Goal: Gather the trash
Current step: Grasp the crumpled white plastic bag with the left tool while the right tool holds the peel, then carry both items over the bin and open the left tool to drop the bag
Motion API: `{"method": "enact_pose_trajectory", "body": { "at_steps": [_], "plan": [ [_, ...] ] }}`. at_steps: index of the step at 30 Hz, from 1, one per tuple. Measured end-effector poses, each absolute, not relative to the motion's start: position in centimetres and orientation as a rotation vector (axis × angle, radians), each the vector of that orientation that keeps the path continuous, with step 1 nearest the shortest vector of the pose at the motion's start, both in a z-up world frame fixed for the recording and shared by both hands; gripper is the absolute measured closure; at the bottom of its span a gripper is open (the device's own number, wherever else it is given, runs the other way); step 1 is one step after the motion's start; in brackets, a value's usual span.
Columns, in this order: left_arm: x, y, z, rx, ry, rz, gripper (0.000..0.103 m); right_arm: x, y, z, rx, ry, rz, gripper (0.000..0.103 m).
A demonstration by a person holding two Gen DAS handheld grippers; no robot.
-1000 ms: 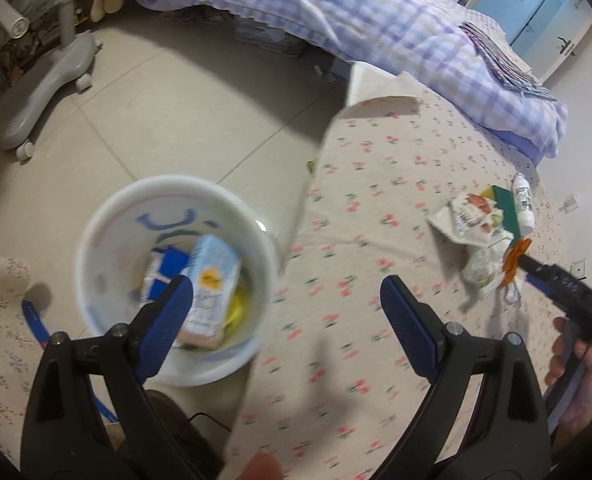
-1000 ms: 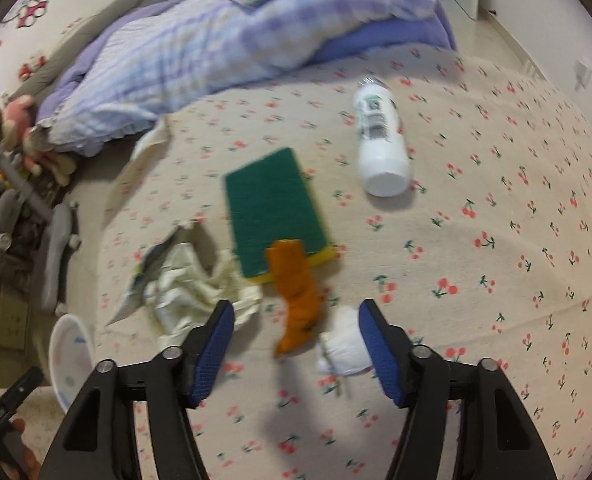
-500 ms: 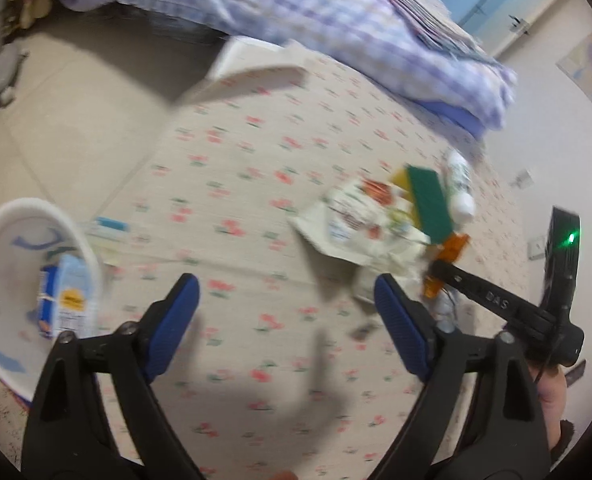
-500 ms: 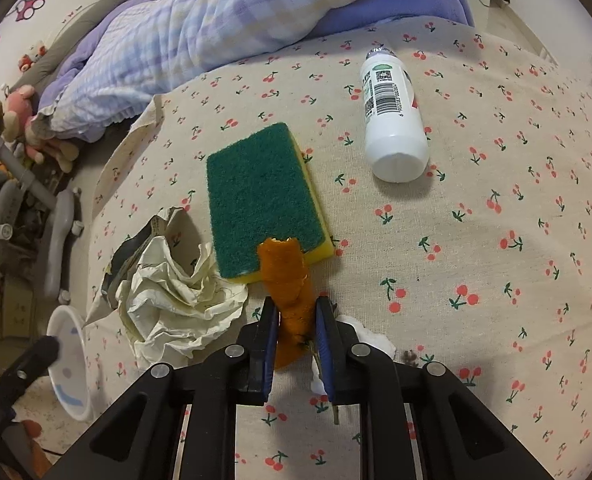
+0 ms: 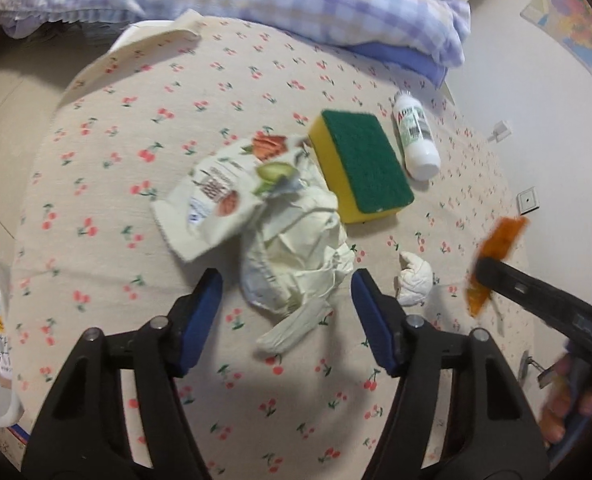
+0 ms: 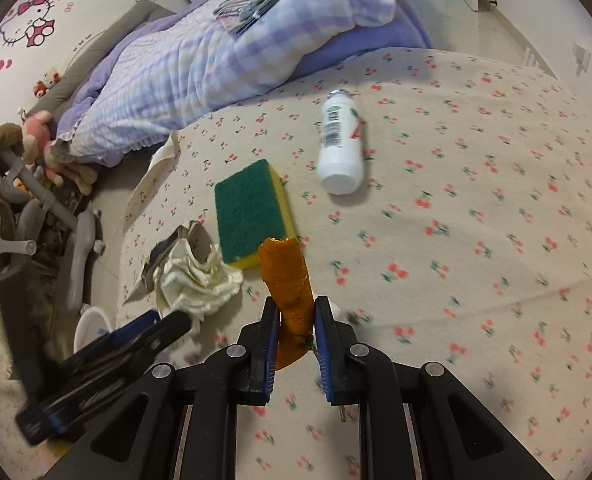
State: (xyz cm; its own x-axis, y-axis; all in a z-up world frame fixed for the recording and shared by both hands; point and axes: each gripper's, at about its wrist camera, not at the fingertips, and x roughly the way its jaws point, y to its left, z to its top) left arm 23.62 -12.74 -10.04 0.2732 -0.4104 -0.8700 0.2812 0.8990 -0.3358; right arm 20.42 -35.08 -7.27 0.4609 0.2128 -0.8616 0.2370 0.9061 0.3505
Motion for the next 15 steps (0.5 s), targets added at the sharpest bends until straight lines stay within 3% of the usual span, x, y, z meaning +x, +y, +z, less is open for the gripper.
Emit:
{"method": "enact_pose_trajectory", "body": {
  "at_steps": [1,3,5,7,15],
  "plan": [
    [23.6,-13.0,-10.3,-0.122,1.207,-0.467,0.036,19.7,-35.5,-7.1,0.465,1.102,-0.02,0.085],
    [23.5,-13.3,-10.9,-0.12,1.207,-0.463,0.046,18.8,-36.2,-6.9,0.471,1.1,-0.027,0.085],
    [23.2,-13.6,-11.0,-0.095,1.195,-0.441,0.062,17.6,-37.1,-6.8,0.478,1.099,-0.038,0.085],
    [22.7,-13.9,-10.9,-0.083,1.185,-0.441,0.069,16.5,-38.0,-6.6,0.485,1.095,-0.047,0.085],
    [19.3,-14.1,-9.6,-0.038,1.169,-0.476,0.072,13.3,-40.9,-6.2,0.51,1.069,-0.079,0.085]
  ]
}}
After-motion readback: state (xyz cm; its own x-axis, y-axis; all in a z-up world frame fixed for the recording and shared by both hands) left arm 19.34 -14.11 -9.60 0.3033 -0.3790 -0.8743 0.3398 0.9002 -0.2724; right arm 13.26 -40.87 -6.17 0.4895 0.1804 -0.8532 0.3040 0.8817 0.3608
